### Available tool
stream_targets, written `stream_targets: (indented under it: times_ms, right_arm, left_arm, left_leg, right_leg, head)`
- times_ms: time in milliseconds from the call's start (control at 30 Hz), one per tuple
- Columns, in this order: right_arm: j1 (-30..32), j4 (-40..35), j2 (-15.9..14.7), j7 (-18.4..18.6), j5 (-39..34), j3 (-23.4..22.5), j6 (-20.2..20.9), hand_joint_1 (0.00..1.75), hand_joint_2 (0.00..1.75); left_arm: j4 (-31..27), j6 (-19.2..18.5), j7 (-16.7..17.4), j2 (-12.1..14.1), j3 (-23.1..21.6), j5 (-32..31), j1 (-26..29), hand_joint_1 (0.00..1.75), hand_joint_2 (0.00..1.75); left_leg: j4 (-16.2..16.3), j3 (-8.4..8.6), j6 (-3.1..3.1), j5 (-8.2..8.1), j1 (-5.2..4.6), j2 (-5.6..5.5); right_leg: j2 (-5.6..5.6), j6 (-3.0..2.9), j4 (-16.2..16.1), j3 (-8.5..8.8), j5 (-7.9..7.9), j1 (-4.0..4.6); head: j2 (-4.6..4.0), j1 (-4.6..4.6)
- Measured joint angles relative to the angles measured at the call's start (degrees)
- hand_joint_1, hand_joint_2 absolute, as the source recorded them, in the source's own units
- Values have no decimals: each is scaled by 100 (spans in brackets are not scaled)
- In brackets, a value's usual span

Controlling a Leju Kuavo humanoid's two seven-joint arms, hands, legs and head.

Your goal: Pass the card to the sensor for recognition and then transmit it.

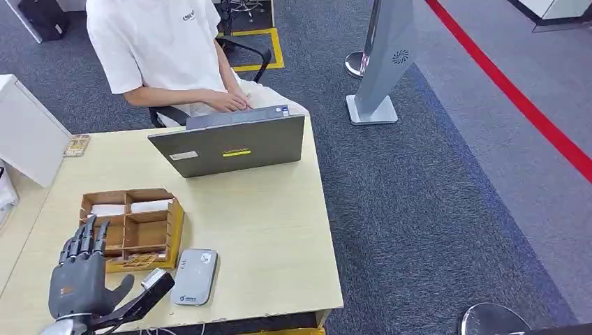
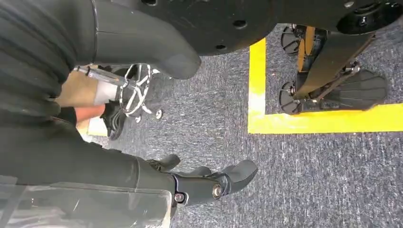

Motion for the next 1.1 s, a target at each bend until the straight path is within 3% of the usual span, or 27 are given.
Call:
stream_targets:
  times_ms: [567, 1100]
  right_arm:
    - [-10, 0, 0, 9, 129, 0, 24, 0, 175]
    - [-15, 0, 33, -2, 142, 0, 31, 0, 175]
  left_arm:
    - [634, 15, -188, -280, 79, -184, -430, 0, 175]
    - [927, 7, -260, -378, 77, -201, -551, 0, 175]
  left_leg:
    - [0, 0, 0, 0, 0, 0]
    - [0, 1, 0, 0, 0, 1]
  right_leg:
    - [0, 0, 0, 0, 0, 0]
    - [1, 0, 0, 0, 0, 0]
  head:
    - [0, 0]
    - [0, 0]
